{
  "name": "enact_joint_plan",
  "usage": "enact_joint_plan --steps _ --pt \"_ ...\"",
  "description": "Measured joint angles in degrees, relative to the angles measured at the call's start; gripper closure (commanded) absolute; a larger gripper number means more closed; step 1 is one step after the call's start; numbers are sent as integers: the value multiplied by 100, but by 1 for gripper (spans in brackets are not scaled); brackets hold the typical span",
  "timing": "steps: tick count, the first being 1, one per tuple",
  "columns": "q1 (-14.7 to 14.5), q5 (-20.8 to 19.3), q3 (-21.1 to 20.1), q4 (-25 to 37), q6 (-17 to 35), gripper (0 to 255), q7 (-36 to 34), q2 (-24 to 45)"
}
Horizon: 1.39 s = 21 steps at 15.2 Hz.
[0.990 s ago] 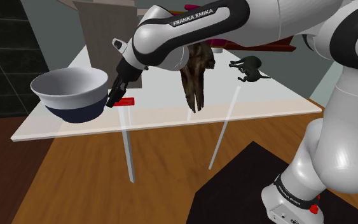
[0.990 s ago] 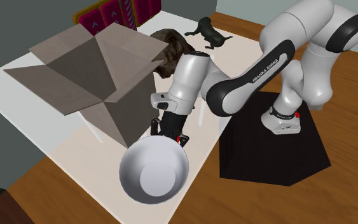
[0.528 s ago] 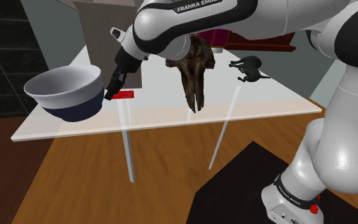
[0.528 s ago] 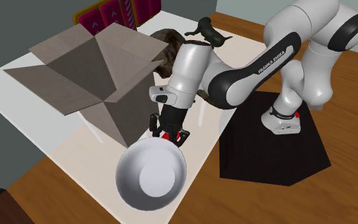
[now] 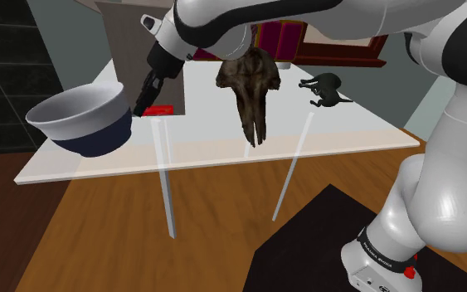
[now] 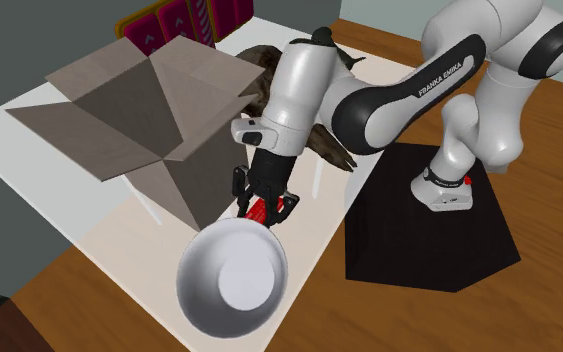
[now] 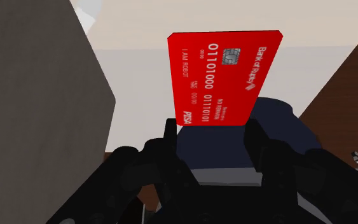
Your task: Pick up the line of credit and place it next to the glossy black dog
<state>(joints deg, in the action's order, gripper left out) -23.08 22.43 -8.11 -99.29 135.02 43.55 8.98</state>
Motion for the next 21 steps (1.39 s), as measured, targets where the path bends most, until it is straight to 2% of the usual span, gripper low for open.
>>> enact_joint_plan --steps 17,21 --pt "7 -319 61 1275 -1213 255 -497 2" --pt "251 -80 195 920 -1346 255 -88 -350"
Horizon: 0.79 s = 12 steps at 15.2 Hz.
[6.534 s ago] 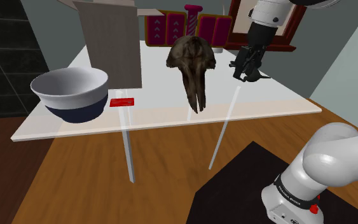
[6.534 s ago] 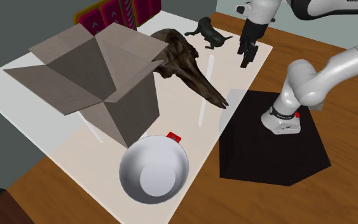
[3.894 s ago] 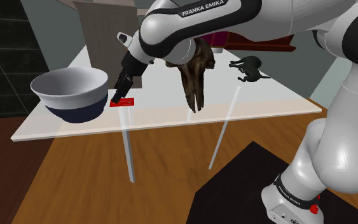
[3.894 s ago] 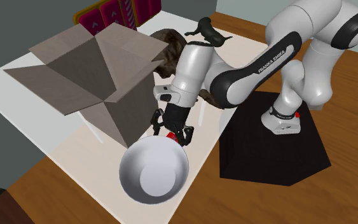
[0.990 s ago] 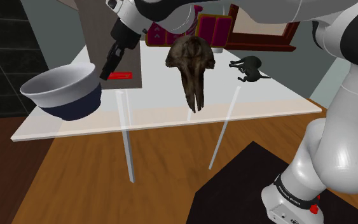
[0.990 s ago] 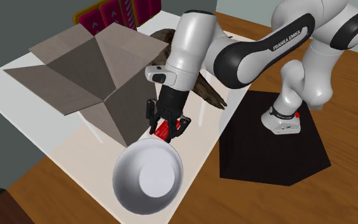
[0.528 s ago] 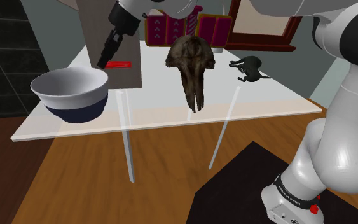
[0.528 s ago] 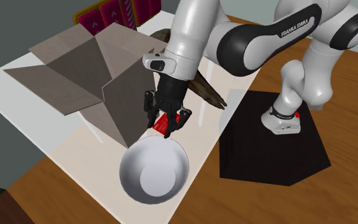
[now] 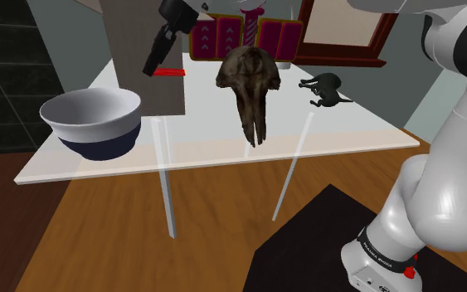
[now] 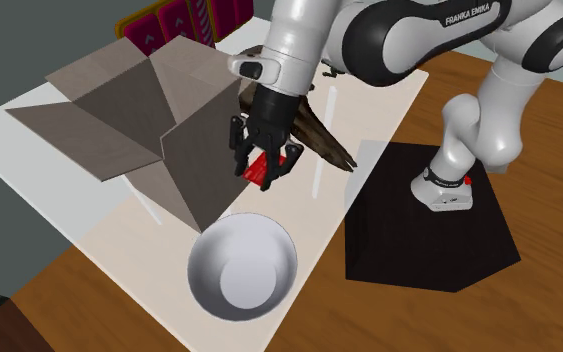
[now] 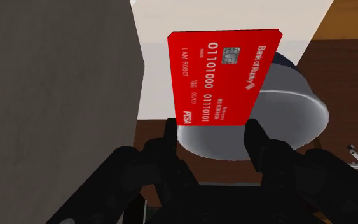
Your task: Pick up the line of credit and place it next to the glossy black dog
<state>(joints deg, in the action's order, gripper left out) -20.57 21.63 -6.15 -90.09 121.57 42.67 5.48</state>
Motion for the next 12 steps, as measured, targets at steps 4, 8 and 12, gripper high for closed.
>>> enact_joint_plan --steps 4,8,12 --pt "268 281 201 -491 -101 255 545 -410" --pt "554 503 484 -752 -402 255 1096 -731" --pt "798 672 767 -994 -620 255 1627 -942"
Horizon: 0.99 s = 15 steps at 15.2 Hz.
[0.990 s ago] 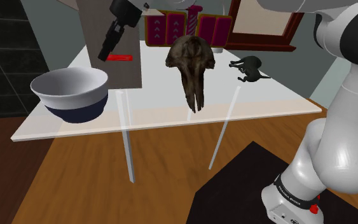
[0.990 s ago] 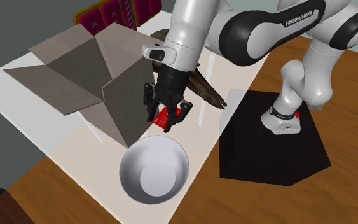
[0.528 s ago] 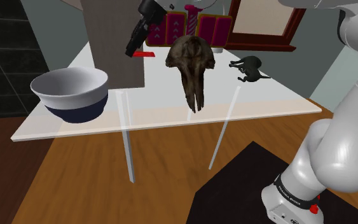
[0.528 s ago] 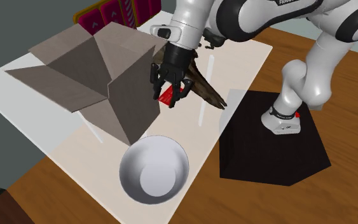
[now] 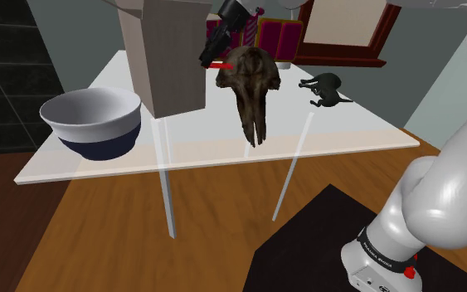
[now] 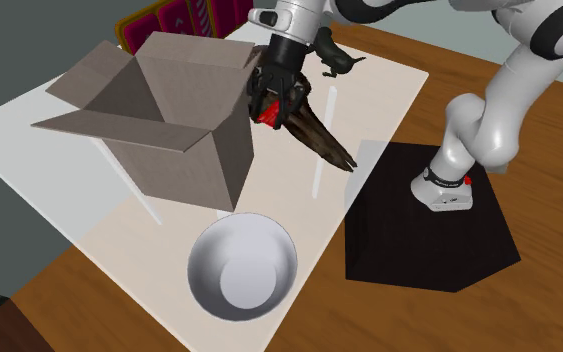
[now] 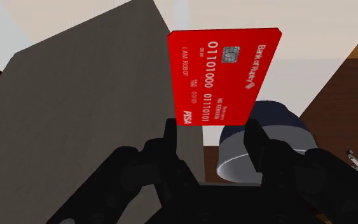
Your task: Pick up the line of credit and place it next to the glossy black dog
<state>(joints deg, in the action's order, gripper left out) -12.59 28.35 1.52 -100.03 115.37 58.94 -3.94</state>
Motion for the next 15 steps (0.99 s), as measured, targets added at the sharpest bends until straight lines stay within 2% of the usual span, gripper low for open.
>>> enact_joint_plan --steps 8,15 --pt "498 212 632 -53 -610 255 1008 -122" --pt "950 358 1192 397 -1334 255 1803 118"
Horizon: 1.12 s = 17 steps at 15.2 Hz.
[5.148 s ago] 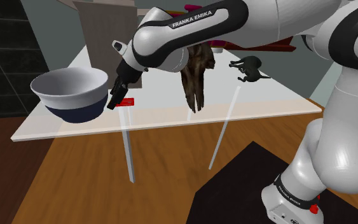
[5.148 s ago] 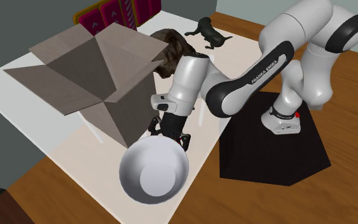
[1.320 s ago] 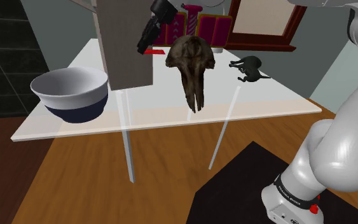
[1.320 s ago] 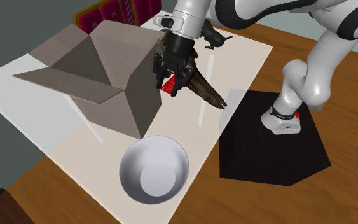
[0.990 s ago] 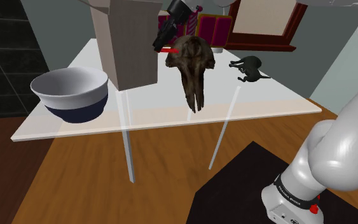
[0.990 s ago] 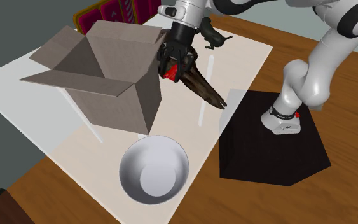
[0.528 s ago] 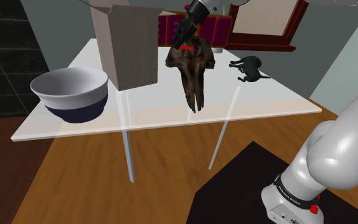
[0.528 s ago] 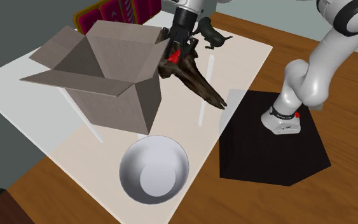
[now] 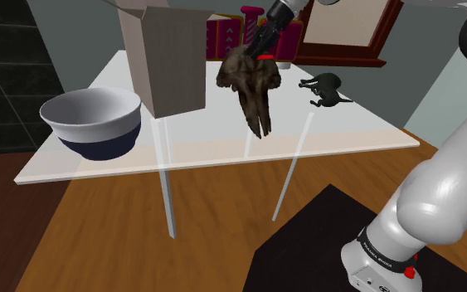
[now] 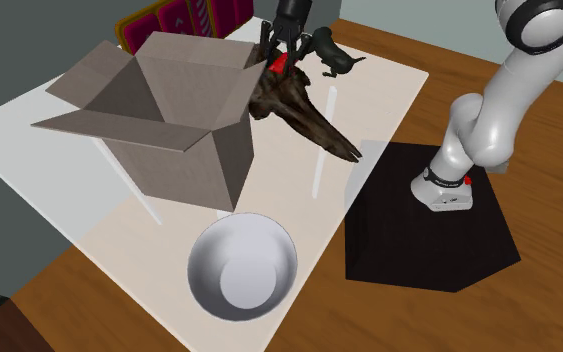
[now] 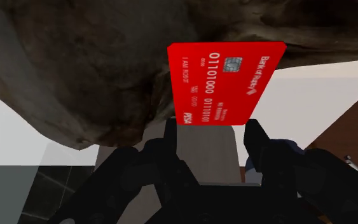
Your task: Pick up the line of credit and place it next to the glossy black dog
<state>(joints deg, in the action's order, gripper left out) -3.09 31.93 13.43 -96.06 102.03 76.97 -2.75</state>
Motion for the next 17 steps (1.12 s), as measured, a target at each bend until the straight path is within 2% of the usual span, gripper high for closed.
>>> enact_joint_plan --steps 2,5,7,9,11,12,13,14,17 --pt "139 169 154 203 -211 255 265 111" --pt "328 715 337 367 -409 255 596 270" --pt "487 867 492 610 -680 255 800 398" --pt "698 1291 693 947 -980 255 1091 667" --pt "752 1554 803 1157 -1075 255 1191 863" --pt "739 1462 861 1010 -1067 255 1229 781" --pt "721 1091 895 943 -1025 255 1289 773" --pt "684 956 903 845 -960 255 1296 678" --pt "660 1158 956 660 -710 255 1479 717"
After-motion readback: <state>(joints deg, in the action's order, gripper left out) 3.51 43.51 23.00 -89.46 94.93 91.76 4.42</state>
